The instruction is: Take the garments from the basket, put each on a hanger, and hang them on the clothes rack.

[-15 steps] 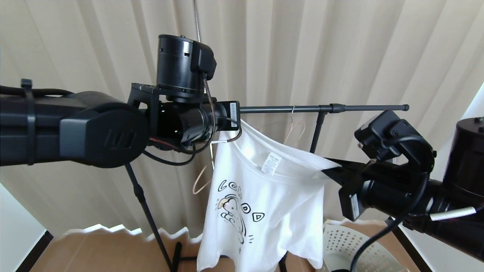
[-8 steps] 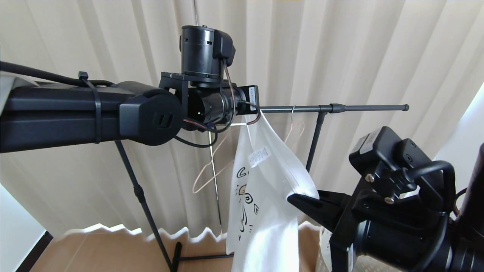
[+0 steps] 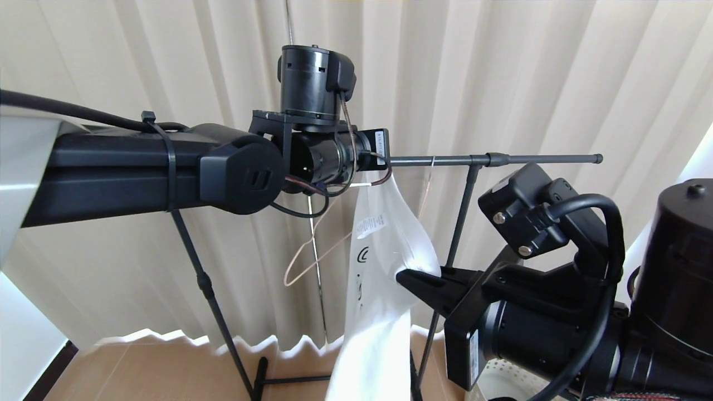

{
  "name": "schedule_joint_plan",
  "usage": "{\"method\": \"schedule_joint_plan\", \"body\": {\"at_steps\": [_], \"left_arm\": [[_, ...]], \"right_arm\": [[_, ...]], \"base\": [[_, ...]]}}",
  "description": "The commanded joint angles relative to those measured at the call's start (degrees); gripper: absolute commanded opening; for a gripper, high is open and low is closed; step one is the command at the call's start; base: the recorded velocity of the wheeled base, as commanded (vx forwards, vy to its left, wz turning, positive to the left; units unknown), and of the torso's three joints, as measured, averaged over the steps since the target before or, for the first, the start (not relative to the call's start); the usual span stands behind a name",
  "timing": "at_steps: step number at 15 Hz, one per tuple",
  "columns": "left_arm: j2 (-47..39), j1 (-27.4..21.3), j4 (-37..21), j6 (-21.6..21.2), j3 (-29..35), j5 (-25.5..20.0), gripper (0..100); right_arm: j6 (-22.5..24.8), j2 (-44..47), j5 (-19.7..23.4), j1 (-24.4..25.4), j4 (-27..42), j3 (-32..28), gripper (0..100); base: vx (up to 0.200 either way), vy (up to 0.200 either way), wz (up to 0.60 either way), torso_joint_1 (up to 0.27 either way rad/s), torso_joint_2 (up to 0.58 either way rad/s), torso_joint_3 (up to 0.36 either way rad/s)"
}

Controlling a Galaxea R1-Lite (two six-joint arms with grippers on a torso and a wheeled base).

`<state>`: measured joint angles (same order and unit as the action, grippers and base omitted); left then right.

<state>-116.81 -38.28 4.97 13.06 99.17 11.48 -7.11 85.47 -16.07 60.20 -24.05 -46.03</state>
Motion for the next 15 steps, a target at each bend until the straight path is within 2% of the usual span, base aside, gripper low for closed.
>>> {"method": "schedule_joint_plan", "body": {"at_steps": [1, 3, 5, 6, 8, 10, 12, 15], "left_arm": [[0.7, 0.0, -0.5, 0.0, -0.1, 0.3, 0], [2.0, 0.1, -2.4, 0.0, -0.2, 0.5, 0], [5.5, 0.3, -8.0, -0.1, 0.0, 1.3, 0], [6.8, 0.3, -10.2, -0.1, 0.0, 1.5, 0], [11.2, 0.3, -17.9, -0.2, -1.0, 2.6, 0], [14.0, 0.0, -22.6, -0.7, -3.2, 6.4, 0], [17.4, -0.7, -23.7, -1.4, -8.7, 7.9, 0], [22.7, -3.9, -23.6, -3.4, -20.2, 7.9, 0]], "right_arm": [[0.2, 0.0, -0.4, -0.3, 0.2, 0.3, 0], [2.1, -0.3, -0.6, -3.0, 0.8, 1.3, 0], [7.9, -1.4, -0.6, -8.2, 2.2, 2.2, 0], [8.5, -1.4, -0.8, -9.9, 2.2, 2.3, 0], [9.9, 0.0, -2.0, -14.2, 2.1, 1.6, 0], [10.0, 2.9, -3.0, -17.0, 1.5, 0.3, 0], [9.6, 7.5, -6.9, -18.4, 0.2, -2.5, 0], [5.7, 15.0, -12.4, -18.6, -6.5, -6.7, 0]], "base": [[0.000, 0.000, 0.00, 0.000, 0.00, 0.000], [0.000, 0.000, 0.00, 0.000, 0.00, 0.000], [0.000, 0.000, 0.00, 0.000, 0.00, 0.000], [0.000, 0.000, 0.00, 0.000, 0.00, 0.000], [0.000, 0.000, 0.00, 0.000, 0.00, 0.000], [0.000, 0.000, 0.00, 0.000, 0.00, 0.000], [0.000, 0.000, 0.00, 0.000, 0.00, 0.000], [0.000, 0.000, 0.00, 0.000, 0.00, 0.000]]}}
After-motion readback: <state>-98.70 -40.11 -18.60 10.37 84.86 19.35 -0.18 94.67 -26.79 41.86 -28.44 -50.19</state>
